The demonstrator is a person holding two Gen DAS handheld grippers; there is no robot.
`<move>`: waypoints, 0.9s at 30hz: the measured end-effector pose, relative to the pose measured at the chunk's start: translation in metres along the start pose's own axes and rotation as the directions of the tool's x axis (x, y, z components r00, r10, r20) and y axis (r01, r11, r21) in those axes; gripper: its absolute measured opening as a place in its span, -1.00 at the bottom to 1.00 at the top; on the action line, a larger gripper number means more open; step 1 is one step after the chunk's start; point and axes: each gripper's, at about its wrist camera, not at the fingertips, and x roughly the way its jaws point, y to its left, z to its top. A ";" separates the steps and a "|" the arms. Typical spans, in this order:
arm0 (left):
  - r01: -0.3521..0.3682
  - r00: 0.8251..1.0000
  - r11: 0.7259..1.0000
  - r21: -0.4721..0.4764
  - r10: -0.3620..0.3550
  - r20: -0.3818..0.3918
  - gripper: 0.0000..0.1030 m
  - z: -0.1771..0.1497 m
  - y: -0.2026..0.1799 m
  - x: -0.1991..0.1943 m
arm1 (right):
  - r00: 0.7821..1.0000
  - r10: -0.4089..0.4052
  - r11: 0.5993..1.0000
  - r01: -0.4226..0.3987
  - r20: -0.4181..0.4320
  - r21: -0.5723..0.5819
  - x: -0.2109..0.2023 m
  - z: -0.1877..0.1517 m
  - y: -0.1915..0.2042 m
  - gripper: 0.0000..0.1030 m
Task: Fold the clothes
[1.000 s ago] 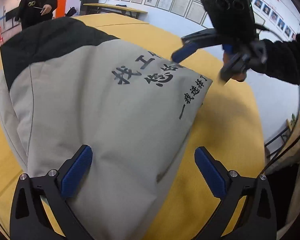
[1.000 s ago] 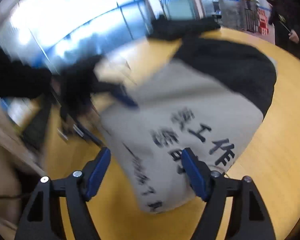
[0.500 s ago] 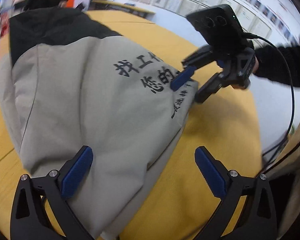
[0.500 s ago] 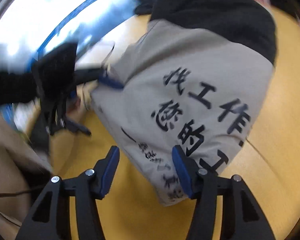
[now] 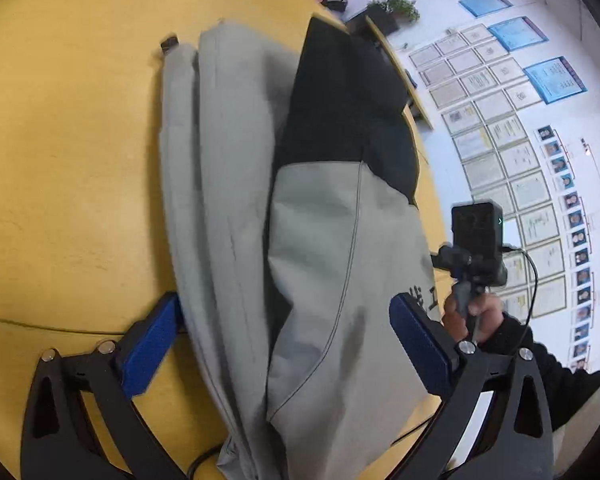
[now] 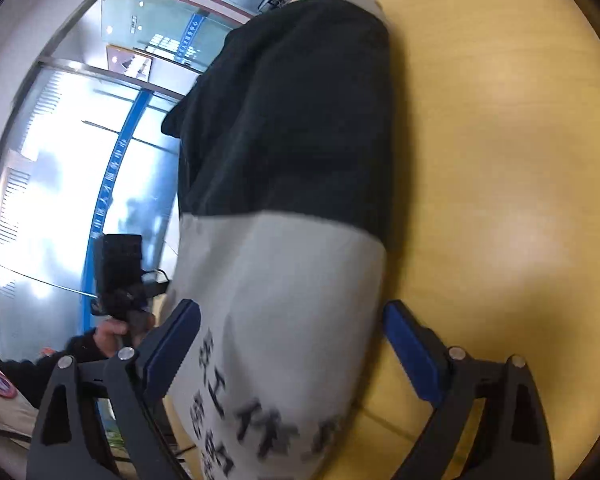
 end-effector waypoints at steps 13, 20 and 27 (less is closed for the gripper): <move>0.095 0.992 0.983 -0.157 -0.107 -0.071 -0.38 -0.014 0.017 0.004 | 0.992 -0.122 0.992 0.121 -0.011 -0.031 0.012 -0.009 0.030 -0.46; 0.138 0.990 0.983 -0.121 -0.139 0.005 -0.63 -0.047 0.010 -0.071 | 0.982 -0.121 0.984 0.137 0.143 -0.111 0.017 -0.040 0.105 -0.63; 0.010 0.981 1.000 -0.013 -0.007 0.195 -0.63 -0.028 0.014 -0.253 | 0.973 0.028 0.973 0.025 0.229 -0.230 0.040 -0.005 0.233 -0.63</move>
